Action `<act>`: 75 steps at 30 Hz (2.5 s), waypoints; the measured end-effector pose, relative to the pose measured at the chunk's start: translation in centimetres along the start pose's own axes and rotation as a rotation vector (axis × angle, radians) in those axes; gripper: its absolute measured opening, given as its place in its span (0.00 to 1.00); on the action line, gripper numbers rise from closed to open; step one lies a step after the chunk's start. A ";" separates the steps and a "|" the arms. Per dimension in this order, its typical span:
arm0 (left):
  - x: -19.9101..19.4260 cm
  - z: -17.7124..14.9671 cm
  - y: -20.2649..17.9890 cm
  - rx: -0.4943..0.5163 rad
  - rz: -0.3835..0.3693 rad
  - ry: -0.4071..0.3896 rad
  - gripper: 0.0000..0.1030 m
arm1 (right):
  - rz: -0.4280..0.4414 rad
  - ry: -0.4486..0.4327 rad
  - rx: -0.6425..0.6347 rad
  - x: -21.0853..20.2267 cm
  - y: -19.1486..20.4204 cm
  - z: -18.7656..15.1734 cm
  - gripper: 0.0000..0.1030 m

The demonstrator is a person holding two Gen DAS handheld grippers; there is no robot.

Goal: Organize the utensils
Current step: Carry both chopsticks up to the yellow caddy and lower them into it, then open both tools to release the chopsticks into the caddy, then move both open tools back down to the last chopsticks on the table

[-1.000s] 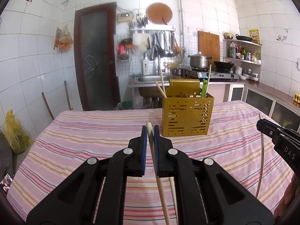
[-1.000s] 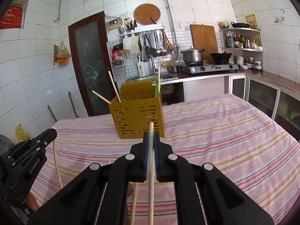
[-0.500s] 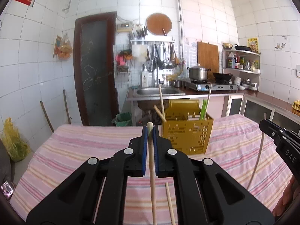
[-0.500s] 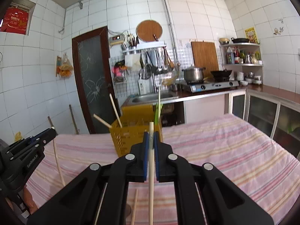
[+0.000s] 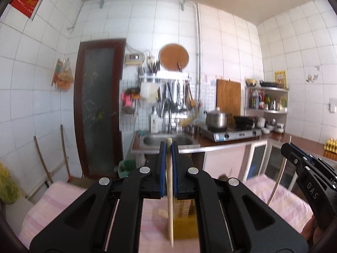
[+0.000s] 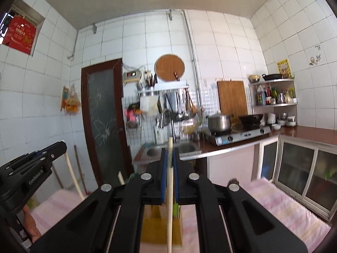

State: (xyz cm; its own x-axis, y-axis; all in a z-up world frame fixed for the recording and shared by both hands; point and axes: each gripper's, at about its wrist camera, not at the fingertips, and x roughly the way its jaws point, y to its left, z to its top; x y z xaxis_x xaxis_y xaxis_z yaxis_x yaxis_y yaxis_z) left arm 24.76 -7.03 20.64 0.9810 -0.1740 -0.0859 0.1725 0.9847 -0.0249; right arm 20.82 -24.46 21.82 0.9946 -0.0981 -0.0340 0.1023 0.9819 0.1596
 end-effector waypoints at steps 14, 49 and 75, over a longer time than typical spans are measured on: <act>11.9 -0.8 -1.2 -0.062 -0.010 -0.032 0.00 | 0.000 -0.047 0.004 10.2 -0.1 -1.2 0.06; -1.9 -13.5 4.9 -0.005 0.134 0.354 0.95 | -0.020 0.360 0.002 -1.2 -3.2 -10.7 0.81; -1.4 -25.2 6.5 0.036 0.167 0.692 0.95 | -0.052 0.737 -0.101 -1.8 0.3 -23.8 0.82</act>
State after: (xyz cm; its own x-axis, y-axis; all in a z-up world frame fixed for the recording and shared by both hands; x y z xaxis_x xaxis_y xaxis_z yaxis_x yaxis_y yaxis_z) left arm 22.31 -0.65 -4.54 0.7151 0.0249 -0.6986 0.0391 0.9964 0.0754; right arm 18.66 -20.08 -1.60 0.7154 -0.0453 -0.6972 0.1110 0.9926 0.0493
